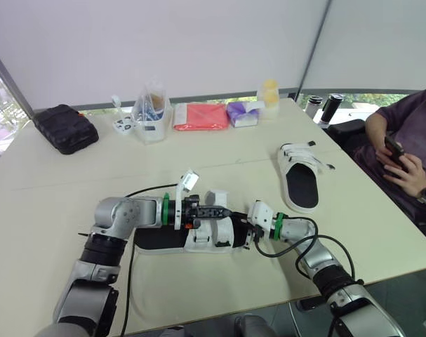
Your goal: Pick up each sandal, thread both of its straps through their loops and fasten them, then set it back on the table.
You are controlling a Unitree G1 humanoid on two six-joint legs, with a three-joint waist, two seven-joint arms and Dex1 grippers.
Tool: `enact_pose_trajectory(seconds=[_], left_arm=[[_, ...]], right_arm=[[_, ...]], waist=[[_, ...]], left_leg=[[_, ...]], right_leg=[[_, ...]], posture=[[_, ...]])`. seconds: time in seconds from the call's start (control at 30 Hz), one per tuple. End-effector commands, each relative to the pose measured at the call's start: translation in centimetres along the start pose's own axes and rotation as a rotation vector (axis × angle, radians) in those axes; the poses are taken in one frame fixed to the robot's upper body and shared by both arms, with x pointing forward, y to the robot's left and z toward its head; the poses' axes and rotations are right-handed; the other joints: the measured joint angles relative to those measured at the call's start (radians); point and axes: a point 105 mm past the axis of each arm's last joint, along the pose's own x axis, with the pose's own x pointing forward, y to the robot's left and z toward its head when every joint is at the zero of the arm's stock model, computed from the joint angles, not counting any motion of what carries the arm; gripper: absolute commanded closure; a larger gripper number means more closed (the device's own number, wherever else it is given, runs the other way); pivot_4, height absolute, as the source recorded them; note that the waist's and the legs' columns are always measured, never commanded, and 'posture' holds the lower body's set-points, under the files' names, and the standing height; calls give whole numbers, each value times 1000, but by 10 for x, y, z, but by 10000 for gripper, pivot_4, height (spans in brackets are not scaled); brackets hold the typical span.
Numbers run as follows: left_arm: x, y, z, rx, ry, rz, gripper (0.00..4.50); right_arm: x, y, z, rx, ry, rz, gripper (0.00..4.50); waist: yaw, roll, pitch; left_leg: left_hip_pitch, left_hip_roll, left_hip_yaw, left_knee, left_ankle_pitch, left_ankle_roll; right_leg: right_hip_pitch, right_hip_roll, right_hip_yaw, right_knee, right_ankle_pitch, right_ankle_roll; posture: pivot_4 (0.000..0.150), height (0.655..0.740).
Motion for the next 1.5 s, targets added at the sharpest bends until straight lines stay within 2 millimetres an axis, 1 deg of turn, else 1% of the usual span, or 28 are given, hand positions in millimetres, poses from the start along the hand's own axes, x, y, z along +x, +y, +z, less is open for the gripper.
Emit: enact_pose_trajectory(seconds=[0.03, 0.17, 0.3, 0.43, 0.5, 0.53, 0.63, 0.8, 1.1, 1.27, 1.5], left_arm=[[3, -1, 0, 43, 6, 9, 44106], [0, 5, -1, 93, 27, 49, 44106], [-4, 8, 4, 138, 23, 68, 44106], [-6, 4, 13, 116, -17, 43, 44106], [-11, -8, 24, 61, -68, -40, 44106], [-13, -11, 29, 36, -97, -62, 44106], [-16, -8, 36, 4, -133, -50, 44106], [-15, -3, 31, 1, -118, -29, 44106], [-5, -7, 18, -10, -73, -56, 44106], [0, -5, 8, 10, -32, -40, 44106], [-1, -2, -1, 34, -8, -9, 44106]], right_arm=[[-26, 49, -74, 198, 310, 102, 45000], [-26, 49, -74, 198, 309, 103, 45000], [-25, 49, -73, 198, 306, 104, 45000], [-25, 50, -73, 198, 306, 106, 45000], [-24, 50, -74, 197, 307, 108, 45000], [-24, 50, -73, 197, 307, 109, 45000], [-24, 50, -73, 196, 307, 110, 45000], [-23, 52, -73, 196, 305, 114, 45000], [-24, 53, -74, 198, 307, 113, 45000], [-25, 55, -73, 203, 304, 110, 45000], [-27, 59, -74, 212, 302, 107, 45000]], waist=[[0, 0, 0], [0, 0, 0], [0, 0, 0], [0, 0, 0], [0, 0, 0], [0, 0, 0], [-1, 0, 0], [-1, 0, 0], [-1, 0, 0], [-1, 0, 0], [0, 0, 0]], left_leg=[[0, 0, 0, 0, 0, 0], [0, 0, 0, 0, 0, 0], [0, 0, 0, 0, 0, 0], [0, 0, 0, 0, 0, 0], [0, 0, 0, 0, 0, 0], [0, 0, 0, 0, 0, 0], [0, 0, 0, 0, 0, 0], [0, 0, 0, 0, 0, 0], [0, 0, 0, 0, 0, 0], [0, 0, 0, 0, 0, 0], [0, 0, 0, 0, 0, 0]], right_leg=[[0, 0, 0, 0, 0, 0], [0, 0, 0, 0, 0, 0], [0, 0, 0, 0, 0, 0], [0, 0, 0, 0, 0, 0], [0, 0, 0, 0, 0, 0], [0, 0, 0, 0, 0, 0], [0, 0, 0, 0, 0, 0], [-1, 0, 0, 0, 0, 0], [-1, 0, 0, 0, 0, 0], [-1, 0, 0, 0, 0, 0], [-1, 0, 0, 0, 0, 0]], posture=[[1500, 7400], [1500, 7400], [1500, 7400], [1500, 7400], [1500, 7400], [1500, 7400], [1500, 7400], [1500, 7400], [1500, 7400], [1500, 7400], [1500, 7400]])
